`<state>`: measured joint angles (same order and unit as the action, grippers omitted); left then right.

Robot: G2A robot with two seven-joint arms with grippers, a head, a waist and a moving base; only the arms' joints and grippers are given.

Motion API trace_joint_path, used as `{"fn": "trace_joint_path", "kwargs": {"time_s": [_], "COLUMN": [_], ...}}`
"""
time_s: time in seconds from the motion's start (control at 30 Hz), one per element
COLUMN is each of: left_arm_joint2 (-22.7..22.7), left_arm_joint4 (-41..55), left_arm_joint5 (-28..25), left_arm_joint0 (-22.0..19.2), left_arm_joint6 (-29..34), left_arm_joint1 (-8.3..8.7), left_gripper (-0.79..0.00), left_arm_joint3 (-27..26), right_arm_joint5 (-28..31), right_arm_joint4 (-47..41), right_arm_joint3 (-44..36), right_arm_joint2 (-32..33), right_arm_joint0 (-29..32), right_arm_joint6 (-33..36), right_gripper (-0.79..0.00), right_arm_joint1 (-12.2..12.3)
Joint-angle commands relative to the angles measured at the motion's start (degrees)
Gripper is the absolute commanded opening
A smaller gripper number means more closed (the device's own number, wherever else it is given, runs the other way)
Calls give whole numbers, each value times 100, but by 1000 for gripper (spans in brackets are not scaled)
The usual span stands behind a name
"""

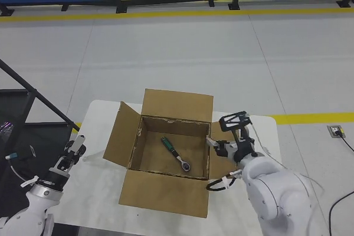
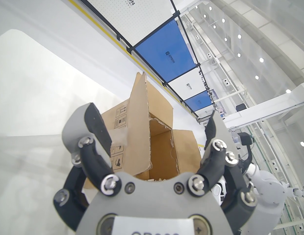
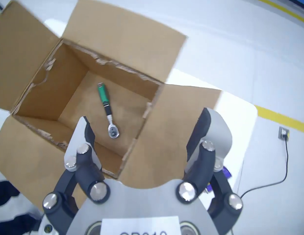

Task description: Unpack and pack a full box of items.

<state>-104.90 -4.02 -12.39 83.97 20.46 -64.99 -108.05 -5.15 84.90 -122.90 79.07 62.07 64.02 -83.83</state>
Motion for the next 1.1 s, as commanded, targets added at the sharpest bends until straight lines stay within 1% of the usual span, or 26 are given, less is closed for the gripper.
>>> {"fn": "trace_joint_path", "kwargs": {"time_s": [0.0, 0.03, 0.1, 0.17, 0.23, 0.3, 0.4, 0.5, 0.63, 0.7, 0.73, 0.77, 0.83, 0.97, 1.07], "left_arm_joint2": [39, 58, 99, 131, 160, 185, 214, 211, 183, 171, 168, 165, 165, 162, 169], "left_arm_joint4": [-22, -36, -57, -82, -90, -109, -133, -152, -135, -142, -147, -152, -154, -151, -152], "left_arm_joint5": [0, 6, 13, 15, 30, 39, 42, 53, 68, 65, 73, 80, 85, 82, 88], "left_arm_joint0": [-9, -14, -30, -40, -47, -55, -62, -55, -18, -2, 4, 7, 12, 13, 7], "left_arm_joint6": [17, 21, 43, 47, 59, 66, 66, 52, 18, 15, 17, 12, 11, 12, 12], "left_arm_joint1": [1, 1, 2, 3, 3, 4, 5, 7, 8, 10, 11, 11, 12, 15, 16], "left_gripper": [0, 0, 0, 0, 0, 0, 0, 0, 0, 0, 0, 0, 0, 0, 0], "left_arm_joint3": [-12, -16, -36, -44, -50, -47, -52, -51, -58, -65, -67, -71, -80, -81, -75], "right_arm_joint5": [-135, -184, -135, 36, 315, 586, 789, 811, 854, 897, 912, 932, 952, 990, 997], "right_arm_joint4": [-161, -160, -536, -727, -866, -1033, -1013, -959, -944, -959, -944, -985, -1023, -1106, -1132], "right_arm_joint3": [-114, -53, 208, 688, 1318, 1925, 2810, 3438, 4021, 4295, 4442, 4566, 4802, 5071, 5174], "right_arm_joint2": [588, 855, 1311, 1681, 1894, 1924, 1856, 1728, 1609, 1568, 1545, 1531, 1539, 1519, 1489], "right_arm_joint0": [237, 294, 292, 210, 11, -260, -607, -856, -1050, -1159, -1209, -1261, -1349, -1470, -1525], "right_arm_joint6": [-61, -36, 67, 299, 716, 1090, 1453, 1451, 1379, 1370, 1361, 1330, 1248, 1144, 1127], "right_gripper": [0, 0, 0, 0, 0, 0, 0, 0, -9, -37, -83, -95, -145, -151, -194], "right_arm_joint1": [25, 43, 69, 111, 160, 198, 244, 265, 292, 308, 316, 322, 340, 372, 396]}}
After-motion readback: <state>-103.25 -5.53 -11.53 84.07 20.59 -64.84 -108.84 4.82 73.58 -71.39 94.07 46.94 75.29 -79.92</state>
